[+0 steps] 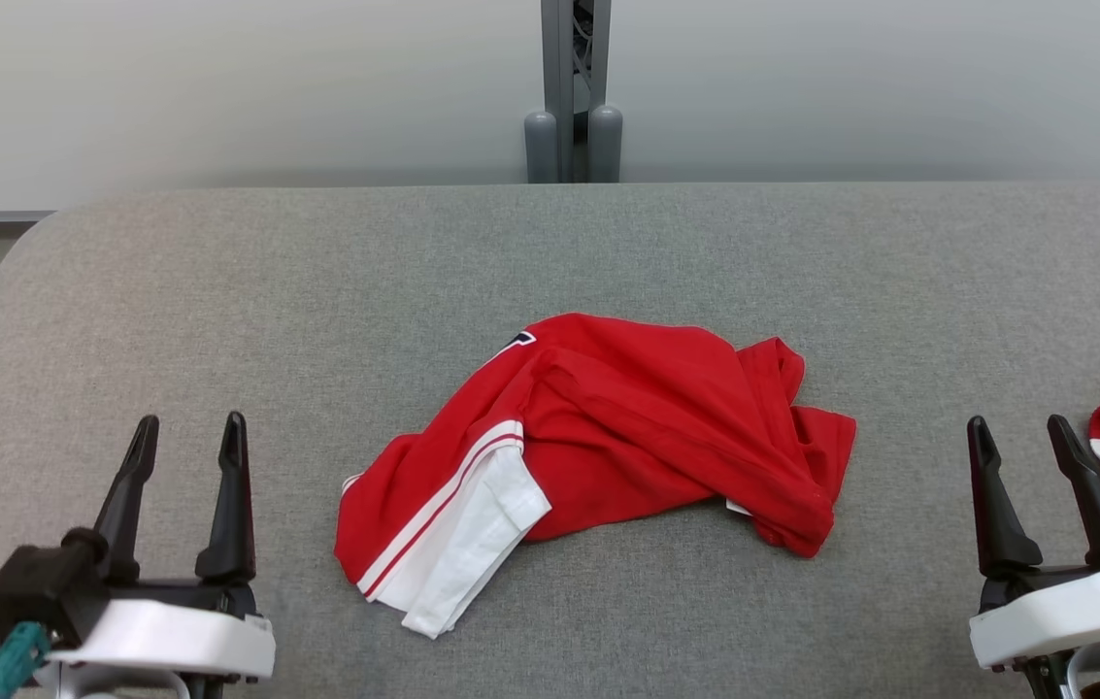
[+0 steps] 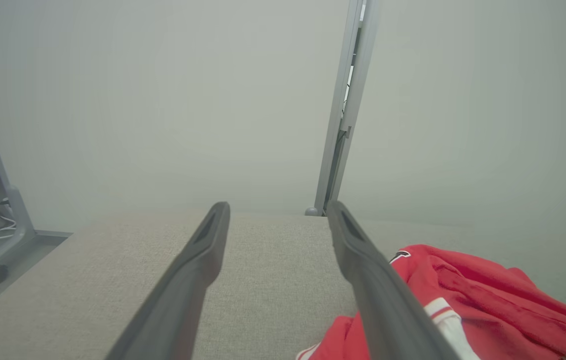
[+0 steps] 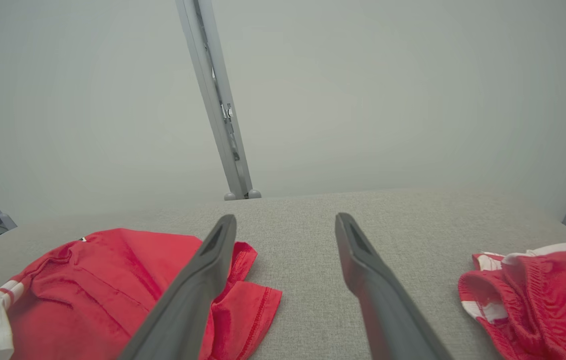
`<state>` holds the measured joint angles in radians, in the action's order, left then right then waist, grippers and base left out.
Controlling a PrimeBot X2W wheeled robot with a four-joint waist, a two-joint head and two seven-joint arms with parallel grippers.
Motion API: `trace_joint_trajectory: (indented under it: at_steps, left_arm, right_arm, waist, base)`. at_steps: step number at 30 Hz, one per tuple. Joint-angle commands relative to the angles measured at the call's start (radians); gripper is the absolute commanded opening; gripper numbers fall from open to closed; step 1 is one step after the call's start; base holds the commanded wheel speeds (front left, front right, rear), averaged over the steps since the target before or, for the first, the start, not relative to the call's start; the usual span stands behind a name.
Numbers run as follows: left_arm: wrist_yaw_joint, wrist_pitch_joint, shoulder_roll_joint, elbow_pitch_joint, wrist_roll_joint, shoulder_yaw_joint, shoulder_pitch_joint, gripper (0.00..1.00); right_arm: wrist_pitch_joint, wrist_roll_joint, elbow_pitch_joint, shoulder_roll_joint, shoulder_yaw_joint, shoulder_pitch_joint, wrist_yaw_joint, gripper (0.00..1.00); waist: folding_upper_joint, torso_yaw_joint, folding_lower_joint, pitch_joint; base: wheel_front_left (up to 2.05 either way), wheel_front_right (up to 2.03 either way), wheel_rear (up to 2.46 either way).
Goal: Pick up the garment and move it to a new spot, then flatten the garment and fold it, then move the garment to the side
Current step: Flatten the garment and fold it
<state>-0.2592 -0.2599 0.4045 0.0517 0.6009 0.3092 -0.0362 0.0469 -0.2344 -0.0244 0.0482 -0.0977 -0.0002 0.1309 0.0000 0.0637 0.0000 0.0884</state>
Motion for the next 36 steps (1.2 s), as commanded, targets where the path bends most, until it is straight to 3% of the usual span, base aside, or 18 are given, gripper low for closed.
trace_joint_trajectory:
  at_steps: [1,9,30,34,36]
  left_arm:
    - [-0.015,-0.003,0.005,0.015,-0.013,-0.002,0.019,1.0]
    - [-0.084,-0.003,-0.013,0.134,-0.057,0.017,0.126,1.0]
    - [-0.065,0.018,0.01,0.093,-0.09,0.065,0.118,1.0]
    - [-0.052,0.033,0.016,0.099,-0.099,0.086,0.105,1.0]
    - [-0.016,0.079,0.02,0.101,-0.11,0.144,0.09,1.0]
  right_arm:
    - [-0.002,0.013,-0.006,0.005,0.0,0.005,0.0,1.0]
    - [-0.019,0.026,-0.017,0.005,0.003,0.062,0.0,1.0]
    - [-0.037,0.025,-0.048,0.005,0.043,0.105,0.0,1.0]
    - [-0.047,0.034,-0.045,0.005,0.052,0.096,0.0,1.0]
    - [-0.065,0.042,-0.039,0.005,0.061,0.095,0.0,1.0]
  waist:
    - [0.0,0.0,0.0,-0.005]
    - [0.0,0.014,0.0,-0.034]
    - [0.0,0.019,0.0,-0.051]
    - [0.0,0.023,0.0,-0.044]
    - [0.0,0.026,0.0,-0.033]
  base:
    - [0.0,0.0,0.0]
    - [0.0,0.0,0.0]
    - [0.0,0.0,0.0]
    - [0.0,0.0,0.0]
    - [0.0,0.0,0.0]
